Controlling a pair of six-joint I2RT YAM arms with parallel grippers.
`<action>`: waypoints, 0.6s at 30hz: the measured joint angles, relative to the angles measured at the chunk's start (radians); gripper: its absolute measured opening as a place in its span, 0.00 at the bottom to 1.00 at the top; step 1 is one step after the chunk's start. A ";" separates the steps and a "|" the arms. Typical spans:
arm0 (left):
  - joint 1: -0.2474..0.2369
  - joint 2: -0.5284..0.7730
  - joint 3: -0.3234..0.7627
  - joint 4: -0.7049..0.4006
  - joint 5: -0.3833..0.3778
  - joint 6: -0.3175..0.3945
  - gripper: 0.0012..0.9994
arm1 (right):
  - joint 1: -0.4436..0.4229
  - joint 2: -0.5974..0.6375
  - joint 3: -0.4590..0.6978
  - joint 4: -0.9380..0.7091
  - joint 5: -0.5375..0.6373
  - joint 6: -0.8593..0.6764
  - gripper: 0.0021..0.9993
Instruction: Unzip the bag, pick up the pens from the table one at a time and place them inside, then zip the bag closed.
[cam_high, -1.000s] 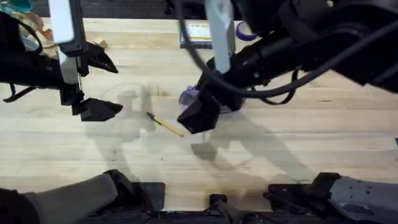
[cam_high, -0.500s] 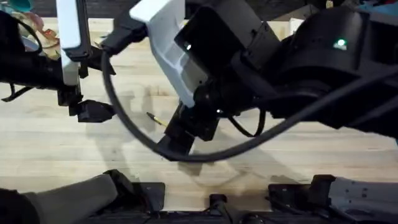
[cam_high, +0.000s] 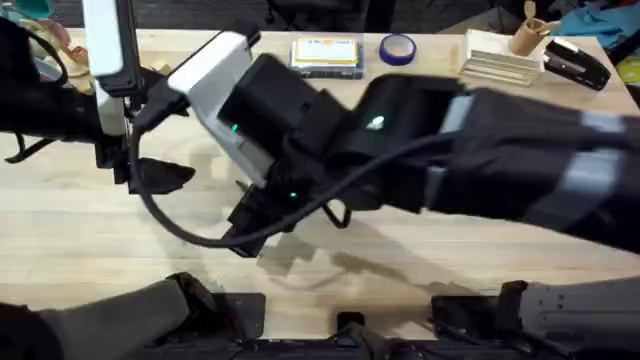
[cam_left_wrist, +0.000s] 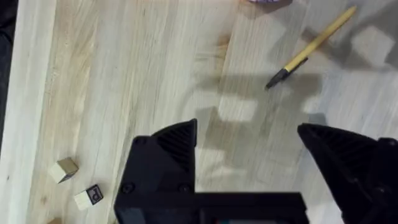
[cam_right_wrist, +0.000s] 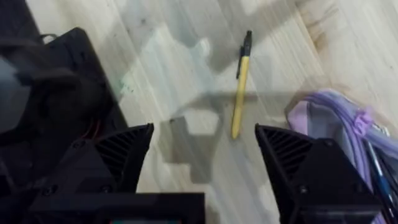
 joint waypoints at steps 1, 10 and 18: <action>0.000 0.000 0.000 0.000 0.000 0.000 0.99 | 0.003 0.010 0.000 0.010 0.006 0.002 1.00; 0.000 0.000 0.000 0.001 0.001 0.003 0.99 | 0.010 0.032 -0.105 0.191 0.064 0.030 1.00; 0.000 0.000 0.000 0.001 0.003 0.003 0.99 | 0.010 0.083 -0.191 0.292 0.106 0.038 1.00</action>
